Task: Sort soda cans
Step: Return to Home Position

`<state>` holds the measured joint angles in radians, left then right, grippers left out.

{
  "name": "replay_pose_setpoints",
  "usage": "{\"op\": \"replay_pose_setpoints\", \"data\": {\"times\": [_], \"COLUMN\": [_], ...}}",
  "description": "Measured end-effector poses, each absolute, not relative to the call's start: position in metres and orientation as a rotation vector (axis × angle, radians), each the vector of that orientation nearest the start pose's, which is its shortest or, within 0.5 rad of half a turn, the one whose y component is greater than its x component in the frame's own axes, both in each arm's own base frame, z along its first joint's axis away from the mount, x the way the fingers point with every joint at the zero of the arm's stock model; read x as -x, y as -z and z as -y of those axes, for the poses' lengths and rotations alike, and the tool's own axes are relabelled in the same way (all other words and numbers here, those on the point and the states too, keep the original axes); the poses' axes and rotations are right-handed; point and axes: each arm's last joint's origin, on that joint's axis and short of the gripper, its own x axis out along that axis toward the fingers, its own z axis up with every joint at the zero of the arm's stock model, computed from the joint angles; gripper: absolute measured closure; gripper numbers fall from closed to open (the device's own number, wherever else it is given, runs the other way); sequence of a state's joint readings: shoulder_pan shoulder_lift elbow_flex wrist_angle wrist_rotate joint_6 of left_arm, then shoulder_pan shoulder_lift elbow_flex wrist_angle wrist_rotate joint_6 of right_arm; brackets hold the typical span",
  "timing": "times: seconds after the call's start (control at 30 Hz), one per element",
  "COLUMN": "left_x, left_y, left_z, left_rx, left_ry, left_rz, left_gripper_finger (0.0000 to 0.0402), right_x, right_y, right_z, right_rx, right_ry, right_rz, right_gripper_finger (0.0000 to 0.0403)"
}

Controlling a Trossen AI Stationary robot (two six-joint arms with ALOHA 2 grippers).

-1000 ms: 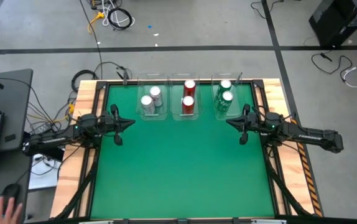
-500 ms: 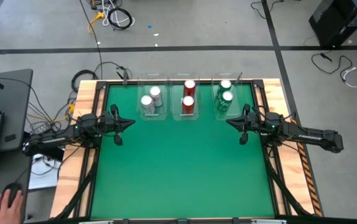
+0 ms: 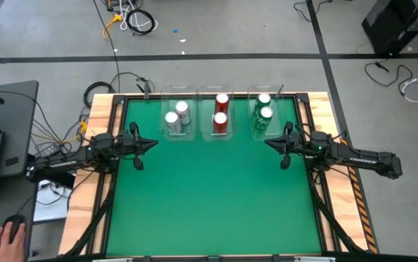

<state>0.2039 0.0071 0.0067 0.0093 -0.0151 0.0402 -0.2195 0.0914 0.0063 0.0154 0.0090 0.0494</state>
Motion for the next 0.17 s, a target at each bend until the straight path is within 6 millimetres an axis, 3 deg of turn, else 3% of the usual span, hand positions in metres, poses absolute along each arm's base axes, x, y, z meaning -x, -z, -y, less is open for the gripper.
{"op": "replay_pose_setpoints", "data": {"times": [0.17], "left_x": [-0.0956], "left_y": [-0.1661], "left_z": [-0.0202], "left_rx": [-0.041], "left_ry": [-0.219], "left_rz": [0.004], "left_gripper_finger": [0.0387], "right_x": [-0.1003], "right_y": [-0.1598], "right_z": [0.0226], "right_rx": [-0.057], "right_ry": [0.230], "right_rz": [-0.064], "right_gripper_finger": [0.0378]}}
